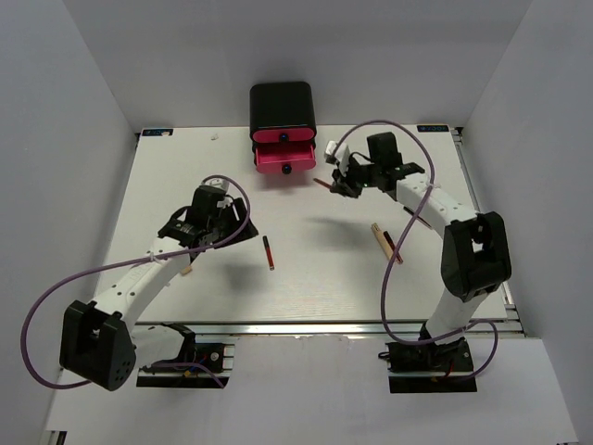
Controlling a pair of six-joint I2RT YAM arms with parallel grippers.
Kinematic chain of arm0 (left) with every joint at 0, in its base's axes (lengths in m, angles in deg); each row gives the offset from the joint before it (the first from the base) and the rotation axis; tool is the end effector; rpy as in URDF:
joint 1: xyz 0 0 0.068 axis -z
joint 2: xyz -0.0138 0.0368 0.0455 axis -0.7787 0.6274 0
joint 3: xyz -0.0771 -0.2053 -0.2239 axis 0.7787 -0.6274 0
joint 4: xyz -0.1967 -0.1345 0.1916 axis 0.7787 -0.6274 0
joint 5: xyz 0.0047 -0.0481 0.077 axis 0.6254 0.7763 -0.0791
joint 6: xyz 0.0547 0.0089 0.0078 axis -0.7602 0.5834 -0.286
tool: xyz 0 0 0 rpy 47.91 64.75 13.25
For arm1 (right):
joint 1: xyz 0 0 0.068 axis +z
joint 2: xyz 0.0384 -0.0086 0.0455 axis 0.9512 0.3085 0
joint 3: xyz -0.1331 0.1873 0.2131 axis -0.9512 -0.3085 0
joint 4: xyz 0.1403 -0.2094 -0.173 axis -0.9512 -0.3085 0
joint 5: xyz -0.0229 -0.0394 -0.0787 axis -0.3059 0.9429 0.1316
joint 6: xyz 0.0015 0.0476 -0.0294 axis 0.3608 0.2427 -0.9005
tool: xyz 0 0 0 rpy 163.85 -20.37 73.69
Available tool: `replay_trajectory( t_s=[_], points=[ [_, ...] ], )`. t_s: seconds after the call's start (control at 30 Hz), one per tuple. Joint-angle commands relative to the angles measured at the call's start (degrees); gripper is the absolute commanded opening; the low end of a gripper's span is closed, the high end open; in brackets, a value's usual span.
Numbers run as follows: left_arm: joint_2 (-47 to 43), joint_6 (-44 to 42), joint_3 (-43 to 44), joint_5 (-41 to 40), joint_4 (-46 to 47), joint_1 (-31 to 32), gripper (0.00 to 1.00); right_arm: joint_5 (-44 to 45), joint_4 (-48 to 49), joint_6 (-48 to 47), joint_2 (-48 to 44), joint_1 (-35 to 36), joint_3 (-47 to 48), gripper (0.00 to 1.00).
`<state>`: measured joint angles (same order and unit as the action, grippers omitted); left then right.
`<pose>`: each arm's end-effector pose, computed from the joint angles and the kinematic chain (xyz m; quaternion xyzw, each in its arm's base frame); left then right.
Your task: Organize the makeup
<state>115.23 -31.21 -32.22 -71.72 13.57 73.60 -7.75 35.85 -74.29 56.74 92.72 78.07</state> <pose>0.2550 -0.1066 0.2743 -0.0952 0.9299 -0.1815 0.3053 0.4117 0.1776 0.2717 -0.5339 0.6988 0.1873 0.4376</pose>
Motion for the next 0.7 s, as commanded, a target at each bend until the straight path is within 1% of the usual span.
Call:
replay_trajectory(
  t_s=[0.0, 0.03, 0.13, 0.17, 0.23, 0.27, 0.37, 0.47, 0.53, 0.67],
  points=[
    [-0.5, 0.3, 0.7, 7.3, 3.7, 0.5, 0.74, -5.4, 5.2, -9.9, 0.3, 3.7, 6.7, 0.0],
    [0.7, -1.5, 0.4, 7.4, 3.7, 0.8, 0.75, -4.4, 5.1, -10.2, 1.8, 5.6, 11.4, 0.0],
    [2.3, -4.2, -1.2, 7.3, 4.8, 2.1, 0.74, 0.4, 4.0, -11.2, 8.5, 8.9, 19.2, 0.0],
    [3.4, -4.7, -1.5, 7.2, 5.3, 2.8, 0.74, 2.9, 3.7, -11.4, 10.2, 9.5, 24.4, 0.0],
    [4.5, -5.4, -2.1, 6.3, 5.6, 3.7, 0.74, 4.6, 3.3, -12.7, 15.7, 10.8, 28.9, 0.0],
    [5.7, -5.4, -2.3, 5.8, 6.2, 4.9, 0.75, 6.3, 3.5, -12.6, 18.9, 11.0, 32.9, 0.0],
    [7.9, -3.7, -3.3, 3.5, 7.7, 7.2, 0.74, 9.2, 2.7, -13.1, 24.4, 11.4, 40.1, 0.0],
    [9.4, -2.3, -3.8, -1.5, 8.5, 9.5, 0.74, 12.8, 4.1, -14.9, 27.0, 11.7, 41.8, 0.04],
    [11.0, -1.0, -3.5, -5.8, 8.7, 10.5, 0.74, 13.8, 4.8, -15.6, 27.7, 11.7, 41.8, 0.1],
    [13.8, 0.1, -2.8, -8.5, 9.3, 12.4, 0.74, 15.9, 5.7, -15.4, 27.9, 11.7, 40.6, 0.23]
  ],
)
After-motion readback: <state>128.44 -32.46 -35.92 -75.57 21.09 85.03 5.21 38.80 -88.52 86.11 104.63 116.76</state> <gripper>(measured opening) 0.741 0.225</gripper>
